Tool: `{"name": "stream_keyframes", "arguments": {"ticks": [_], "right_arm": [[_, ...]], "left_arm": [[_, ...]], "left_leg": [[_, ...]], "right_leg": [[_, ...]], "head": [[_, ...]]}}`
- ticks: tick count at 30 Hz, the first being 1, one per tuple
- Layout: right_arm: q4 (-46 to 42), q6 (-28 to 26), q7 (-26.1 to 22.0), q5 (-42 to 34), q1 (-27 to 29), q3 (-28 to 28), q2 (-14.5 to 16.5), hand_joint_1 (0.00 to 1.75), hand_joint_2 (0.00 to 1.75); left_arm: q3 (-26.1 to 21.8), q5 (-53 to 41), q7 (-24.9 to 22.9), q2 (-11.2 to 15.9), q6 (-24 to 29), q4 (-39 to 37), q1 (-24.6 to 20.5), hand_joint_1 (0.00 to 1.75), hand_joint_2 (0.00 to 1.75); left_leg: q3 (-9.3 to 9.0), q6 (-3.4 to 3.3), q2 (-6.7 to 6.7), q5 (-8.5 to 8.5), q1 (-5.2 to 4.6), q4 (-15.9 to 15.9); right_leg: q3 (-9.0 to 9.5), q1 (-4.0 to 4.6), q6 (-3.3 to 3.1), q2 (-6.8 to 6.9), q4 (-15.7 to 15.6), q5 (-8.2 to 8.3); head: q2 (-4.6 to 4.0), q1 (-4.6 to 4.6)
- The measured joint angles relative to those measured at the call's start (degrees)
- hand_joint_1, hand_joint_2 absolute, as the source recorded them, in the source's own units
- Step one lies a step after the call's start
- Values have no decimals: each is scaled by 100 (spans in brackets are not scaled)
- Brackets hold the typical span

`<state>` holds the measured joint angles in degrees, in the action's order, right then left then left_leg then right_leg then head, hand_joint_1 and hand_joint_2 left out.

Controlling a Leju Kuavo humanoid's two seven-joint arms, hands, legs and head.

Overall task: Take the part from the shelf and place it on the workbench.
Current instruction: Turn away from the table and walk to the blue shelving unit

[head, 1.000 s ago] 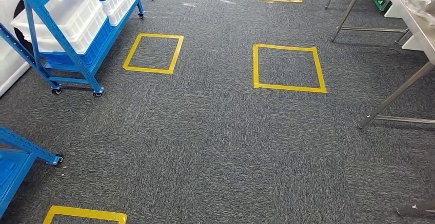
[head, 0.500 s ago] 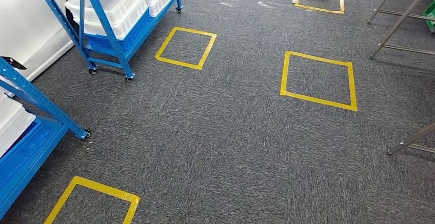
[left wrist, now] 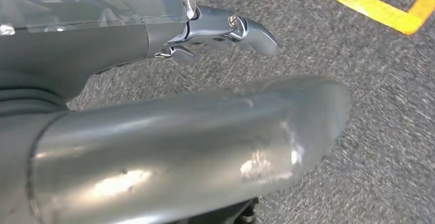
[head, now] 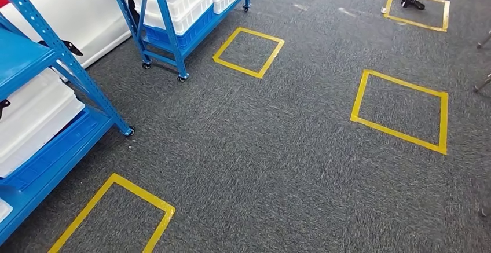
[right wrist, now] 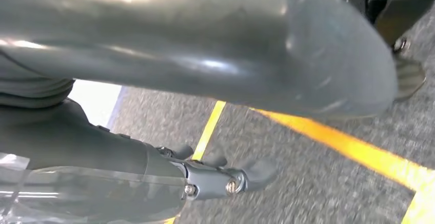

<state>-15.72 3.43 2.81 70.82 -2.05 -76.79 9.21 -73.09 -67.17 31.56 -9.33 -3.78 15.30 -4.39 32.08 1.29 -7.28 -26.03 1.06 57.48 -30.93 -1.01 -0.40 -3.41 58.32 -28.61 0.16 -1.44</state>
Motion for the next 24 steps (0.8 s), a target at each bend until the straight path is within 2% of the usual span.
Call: {"name": "stream_keyframes", "arguments": {"ticks": [1, 2, 4, 5, 6, 7, 8, 9, 11, 12, 13, 15, 16, 17, 18, 20, 21, 22, 23, 24], "right_arm": [[1, 0, 0, 1, -2, 1, 1, 0, 0], [2, 0, 0, 1, 3, 1, 1, 0, 0], [4, -1, 0, 2, 24, 1, 1, 0, 0], [6, -1, 1, 2, 32, 0, 1, 0, 0], [8, -1, 1, 4, 35, -1, 1, 0, 0], [10, 0, 1, 8, 34, -1, 1, 0, 0], [11, 1, 1, 13, 29, -1, 1, 0, 0], [12, 4, 1, 18, 23, 0, 2, 0, 0], [13, 10, 1, 31, 16, 1, 5, 0, 0], [15, 12, 1, 34, 15, 0, 7, 0, 0], [17, 13, 1, 37, 9, 0, 9, 0, 0], [20, 13, 1, 39, -19, 0, 10, 0, 0], [20, 13, 2, 41, -32, 1, 9, 0, 0], [20, 13, 2, 44, -36, 1, 9, 0, 0], [20, 13, 3, 48, -34, 1, 9, 0, 0], [21, 13, 3, 54, -18, -1, 10, 0, 0], [22, 13, 3, 55, -13, -1, 9, 0, 0], [22, 14, 3, 55, -9, -2, 9, 0, 0], [22, 14, 3, 57, -6, -1, 8, 0, 0], [22, 15, 3, 59, -3, -1, 8, 0, 0]], "left_arm": [[0, 0, -1, 3, 1, 0, 8, 0, 0], [0, 0, -1, 5, 1, 0, 8, 0, 0], [0, -1, -2, 8, 1, 0, -6, 0, 0], [0, -1, -2, 8, 0, 0, -11, 0, 0], [0, -1, -2, 7, -1, -1, -10, 0, 0], [0, -2, -3, 7, -2, -1, -4, 0, 0], [0, -2, -5, 7, -2, -2, 3, 0, 0], [0, -2, -7, 8, -2, -2, 9, 0, 0], [0, -2, -9, 16, -1, -1, 1, 0, 0], [0, -2, -9, 20, -1, 0, -7, 0, 0], [0, -2, -10, 23, -1, 0, -12, 0, 0], [0, -2, -13, 29, -1, 0, -2, 0, 0], [0, -2, -15, 32, -1, 0, 6, 0, 0], [0, -3, -17, 33, -1, 0, 9, 0, 0], [0, -4, -20, 33, -1, 0, 3, 0, 0], [0, -8, -25, 32, -1, 0, -12, 0, 0], [0, -9, -26, 32, -1, 0, -15, 0, 0], [0, -11, -29, 32, -1, 0, -11, 0, 0], [0, -14, -31, 32, -2, 0, -6, 0, 0], [0, -16, -34, 32, -2, 0, -3, 0, 0]], "left_leg": [[37, 29, 74, -47, 1, 58], [113, 49, 205, -153, -4, 207], [398, 69, 537, -521, -14, 830], [571, 80, 614, -696, -12, 1213], [693, 89, 656, -794, -10, 1499], [721, 92, 679, -788, -9, 1600], [632, 87, 701, -676, -10, 1464], [438, 73, 746, -498, -15, 1124], [20, 5, 942, -220, -49, 342], [-98, -34, 1016, -155, -70, 110], [-138, -71, 1047, -140, -92, 10], [-128, -135, 950, -104, -103, -20], [-144, -167, 897, -73, -93, -59], [-159, -201, 848, -37, -76, -101], [-169, -232, 796, 1, -57, -138], [-146, -265, 691, 42, -47, -154], [-127, -269, 627, 51, -48, -149], [-117, -267, 558, 56, -48, -140], [-112, -262, 484, 58, -48, -128], [-111, -253, 406, 55, -45, -112]], "right_leg": [[10, -1, -46, 70, -30, 18], [17, -2, -91, 152, -62, 37], [19, 23, -154, 319, -91, 48], [15, 43, -169, 410, -88, 45], [11, 61, -179, 499, -85, 39], [9, 76, -185, 584, -80, 34], [11, 86, -187, 659, -74, 27], [17, 93, -183, 727, -68, 20], [39, 113, -157, 844, -53, 0], [50, 119, -131, 889, -47, -9], [60, 120, -101, 932, -45, -13], [89, 117, -34, 1017, -61, -10], [101, 108, 1, 995, -51, -29], [82, 99, 30, 899, 18, -100], [7, 86, 59, 753, 198, -238], [-322, 48, 93, 454, 895, -636], [-503, 36, 108, 392, 1269, -784], [-617, 26, 119, 370, 1500, -824], [-634, 17, 127, 360, 1519, -744], [-538, 6, 128, 339, 1303, -557]], "head": [[0, 9], [0, 25], [-1, 59], [-1, 67], [-1, 67], [-1, 67], [-1, 68], [-1, 68], [-1, 65], [-1, 61], [-1, 57], [0, 53], [0, 51], [0, 46], [0, 35], [0, 21], [1, 19], [1, 19], [0, 19], [0, 18]]}}
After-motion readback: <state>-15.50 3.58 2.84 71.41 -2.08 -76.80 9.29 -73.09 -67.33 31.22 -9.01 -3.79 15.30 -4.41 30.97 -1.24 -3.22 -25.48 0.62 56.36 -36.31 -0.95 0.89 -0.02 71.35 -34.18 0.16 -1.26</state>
